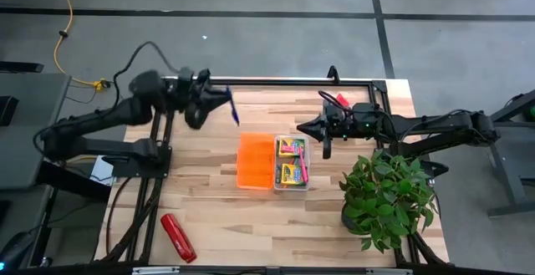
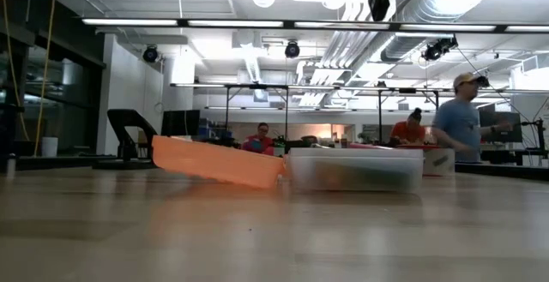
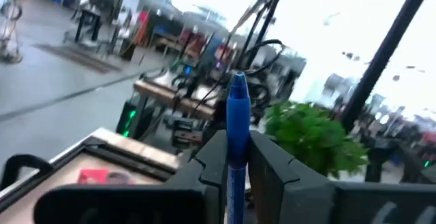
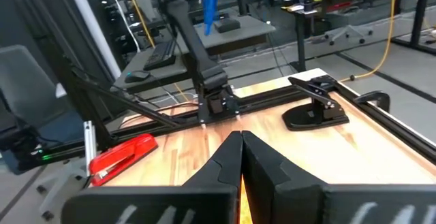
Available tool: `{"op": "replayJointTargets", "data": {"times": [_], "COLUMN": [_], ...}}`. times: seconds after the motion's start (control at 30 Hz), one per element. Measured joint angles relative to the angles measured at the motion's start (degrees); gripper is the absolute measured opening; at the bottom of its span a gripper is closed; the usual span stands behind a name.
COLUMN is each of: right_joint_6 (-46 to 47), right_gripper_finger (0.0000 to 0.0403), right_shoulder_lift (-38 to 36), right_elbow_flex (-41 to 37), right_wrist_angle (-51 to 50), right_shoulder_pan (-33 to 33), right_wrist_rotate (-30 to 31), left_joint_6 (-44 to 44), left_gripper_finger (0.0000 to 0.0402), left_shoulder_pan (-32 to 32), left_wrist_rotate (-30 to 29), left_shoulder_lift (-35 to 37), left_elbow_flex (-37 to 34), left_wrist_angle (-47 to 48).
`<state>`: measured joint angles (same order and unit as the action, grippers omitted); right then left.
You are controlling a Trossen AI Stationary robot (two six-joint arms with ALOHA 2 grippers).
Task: Pack school essentials
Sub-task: Put the blue pen in the supply box
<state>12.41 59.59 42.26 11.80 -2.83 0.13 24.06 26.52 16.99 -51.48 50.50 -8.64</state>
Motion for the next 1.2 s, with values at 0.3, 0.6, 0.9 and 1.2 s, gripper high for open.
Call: {"op": "replayJointTargets", "data": {"times": [0.3,0.6,0.9,1.2], "right_joint_6": [-0.3,-0.1,1.7,9.6], "right_gripper_finger": [0.0000,0.0000,0.0000,0.0081], "right_shoulder_lift": [0.0,0.0,0.0,6.8], "right_elbow_flex": [0.0,0.0,0.0,0.0], "right_wrist_angle": [0.7,1.0,1.2,10.0], "right_shoulder_pan": [0.0,0.0,0.0,2.0], "right_wrist_rotate": [-0.6,-0.6,-0.6,0.3], "left_joint_6": [0.4,-0.4,-2.3,-3.2], "left_gripper_finger": [0.0030,0.0031,0.0031,0.0031], "left_shoulder_pan": [-9.5,-9.9,-9.9,-9.9], "left_wrist_rotate": [-8.7,-8.7,-5.2,-5.5], "left_shoulder_lift": [7.9,7.9,7.7,5.3], "left_elbow_flex": [-14.0,-14.2,-14.2,-14.1], "left_wrist_angle": [-9.4,-10.7,-10.6,-12.5]}}
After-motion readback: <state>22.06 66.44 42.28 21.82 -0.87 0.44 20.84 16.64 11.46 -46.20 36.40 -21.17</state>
